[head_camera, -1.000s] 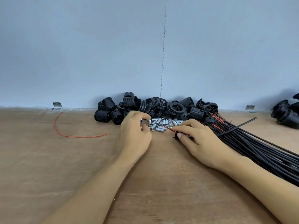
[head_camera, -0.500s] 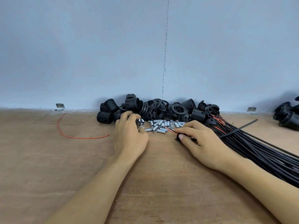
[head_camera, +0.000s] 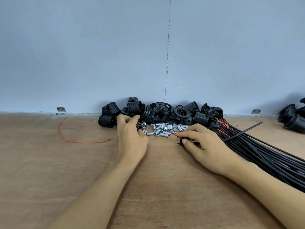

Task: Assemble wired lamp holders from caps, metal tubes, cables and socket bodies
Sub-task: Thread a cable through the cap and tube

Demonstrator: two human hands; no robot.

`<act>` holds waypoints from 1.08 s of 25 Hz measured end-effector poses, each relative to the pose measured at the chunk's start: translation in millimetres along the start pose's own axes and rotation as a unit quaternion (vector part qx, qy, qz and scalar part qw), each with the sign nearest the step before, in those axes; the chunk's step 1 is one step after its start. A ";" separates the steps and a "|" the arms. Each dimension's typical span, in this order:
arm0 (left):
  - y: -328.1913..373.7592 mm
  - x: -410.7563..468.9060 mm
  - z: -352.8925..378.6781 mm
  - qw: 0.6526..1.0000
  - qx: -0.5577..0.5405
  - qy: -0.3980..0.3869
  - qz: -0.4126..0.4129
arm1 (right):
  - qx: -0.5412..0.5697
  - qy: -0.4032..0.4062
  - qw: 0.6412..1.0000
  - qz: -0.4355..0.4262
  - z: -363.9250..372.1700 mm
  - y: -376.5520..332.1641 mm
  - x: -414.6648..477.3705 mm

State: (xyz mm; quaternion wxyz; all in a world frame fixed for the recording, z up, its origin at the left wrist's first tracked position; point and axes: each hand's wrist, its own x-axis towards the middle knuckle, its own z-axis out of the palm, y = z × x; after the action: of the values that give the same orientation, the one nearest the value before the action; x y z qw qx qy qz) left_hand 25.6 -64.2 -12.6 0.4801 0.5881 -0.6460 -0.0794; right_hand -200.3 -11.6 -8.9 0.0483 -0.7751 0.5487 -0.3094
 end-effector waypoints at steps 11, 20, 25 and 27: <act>-2.4 -2.6 0.2 0.999 -0.025 -0.018 -0.014 | 0.003 0.000 1.000 0.002 -0.2 -0.9 0.1; -1.0 -1.9 -0.9 0.998 -0.048 0.046 0.014 | 0.003 0.007 1.000 0.002 -0.7 -3.0 -0.8; 21.9 -15.1 2.2 0.986 -0.058 0.057 0.147 | 0.029 0.031 0.999 0.008 -2.5 -5.5 1.4; 28.8 -26.0 6.4 0.980 -0.063 -0.004 0.190 | 0.084 0.052 0.994 0.041 -5.4 -3.8 2.9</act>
State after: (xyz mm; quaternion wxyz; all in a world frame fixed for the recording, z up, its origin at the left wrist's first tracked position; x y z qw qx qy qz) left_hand -2.7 -36.9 -10.4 0.5196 0.4228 -0.7418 -0.0299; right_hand -199.5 -11.2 -1.7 0.0969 -0.7281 0.5536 -0.3925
